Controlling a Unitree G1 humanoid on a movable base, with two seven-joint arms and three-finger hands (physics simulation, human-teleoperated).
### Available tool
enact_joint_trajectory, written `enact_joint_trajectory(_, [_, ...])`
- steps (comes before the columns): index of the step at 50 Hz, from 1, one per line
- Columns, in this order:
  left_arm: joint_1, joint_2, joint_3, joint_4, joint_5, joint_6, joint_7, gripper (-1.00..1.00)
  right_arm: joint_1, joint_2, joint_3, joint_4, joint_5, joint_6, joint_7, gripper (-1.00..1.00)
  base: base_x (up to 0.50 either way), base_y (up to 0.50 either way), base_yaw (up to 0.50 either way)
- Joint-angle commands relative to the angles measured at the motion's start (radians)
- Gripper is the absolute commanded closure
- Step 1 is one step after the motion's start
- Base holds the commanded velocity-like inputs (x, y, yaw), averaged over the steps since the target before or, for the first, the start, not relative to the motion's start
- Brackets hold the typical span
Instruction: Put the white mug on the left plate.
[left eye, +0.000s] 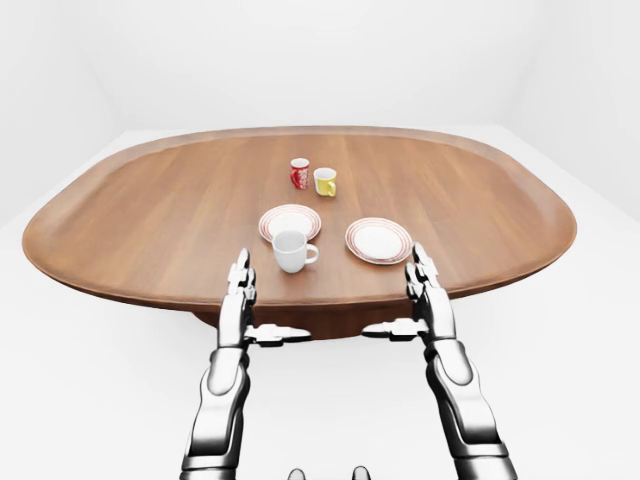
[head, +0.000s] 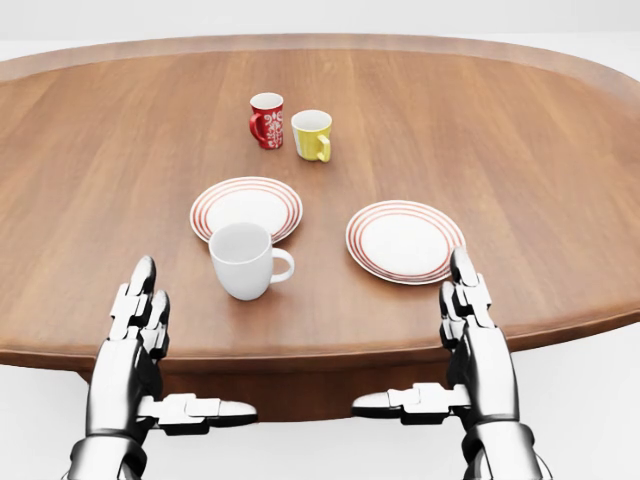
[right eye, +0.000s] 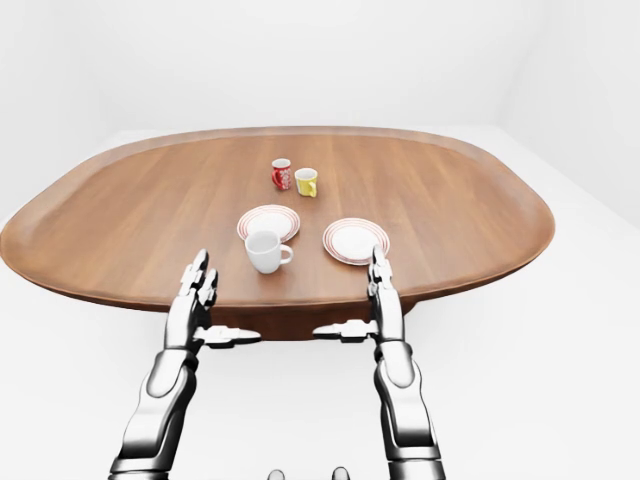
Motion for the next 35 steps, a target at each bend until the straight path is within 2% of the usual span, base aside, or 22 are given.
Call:
enact_joint_trajectory(1, [0.019,0.005,0.012,-0.030,-0.007,-0.006,-0.026,-1.00,0.023,-0.006,-0.015,-0.060,0.033,-0.007,0.013,-1.00,0.00,0.00,0.00])
enact_joint_trajectory(3, [0.017,0.005,0.012,-0.033,-0.007,0.001,-0.029,-1.00,0.010,-0.010,-0.026,-0.032,0.034,-0.014,0.012,-1.00,0.00,0.00,0.00])
enact_joint_trajectory(8, [0.014,0.007,0.015,-0.036,-0.007,0.005,-0.031,-1.00,0.013,-0.008,-0.028,-0.084,0.064,0.026,0.022,-1.00,0.00,0.00,0.00])
enact_joint_trajectory(12, [0.022,0.005,0.012,-0.054,-0.005,0.011,-0.031,-1.00,0.018,-0.010,-0.027,-0.087,0.063,0.022,0.029,-1.00,0.00,0.00,0.00])
enact_joint_trajectory(14, [0.023,0.004,0.009,-0.066,-0.002,0.018,-0.031,-1.00,0.022,-0.011,-0.025,-0.102,0.059,0.031,0.032,-1.00,0.00,0.00,0.00])
enact_joint_trajectory(16, [0.024,0.005,0.008,-0.097,-0.002,0.041,-0.031,-1.00,0.016,-0.016,-0.025,-0.165,0.054,0.071,0.030,-1.00,0.00,0.00,0.00])
enact_joint_trajectory(17, [0.025,0.006,0.009,-0.160,-0.008,0.081,-0.032,-1.00,0.012,-0.017,-0.026,-0.212,0.052,0.072,0.028,-1.00,0.00,0.00,0.00])
enact_joint_trajectory(18, [0.026,0.007,0.010,-0.202,-0.007,0.089,-0.030,-1.00,0.009,-0.016,-0.029,-0.254,0.059,0.072,0.029,-1.00,0.00,0.00,0.00])
enact_joint_trajectory(20, [0.025,0.012,0.012,-0.330,-0.005,0.089,-0.031,-1.00,0.005,-0.016,-0.027,-0.365,0.081,0.072,0.035,-1.00,0.00,0.00,0.00])
enact_joint_trajectory(21, [0.012,0.017,0.023,-0.457,-0.015,0.089,-0.031,-1.00,0.006,-0.005,-0.033,-0.477,0.139,0.072,0.045,-1.00,0.00,0.00,0.00])
enact_joint_trajectory(24, [-0.008,0.018,0.043,-0.566,-0.030,0.089,-0.029,-1.00,0.017,0.018,-0.053,-0.619,0.264,0.072,0.028,-1.00,0.00,0.00,0.00])
enact_joint_trajectory(27, [-0.011,0.016,0.048,-0.590,-0.037,0.089,-0.029,-1.00,0.031,0.000,-0.042,-0.688,0.279,0.072,0.028,-1.00,0.00,0.00,0.00])
enact_joint_trajectory(35, [-0.015,0.016,0.049,-0.591,-0.038,0.089,-0.029,-1.00,0.029,-0.011,-0.043,-0.656,0.272,0.072,0.032,-1.00,0.00,0.00,0.00])
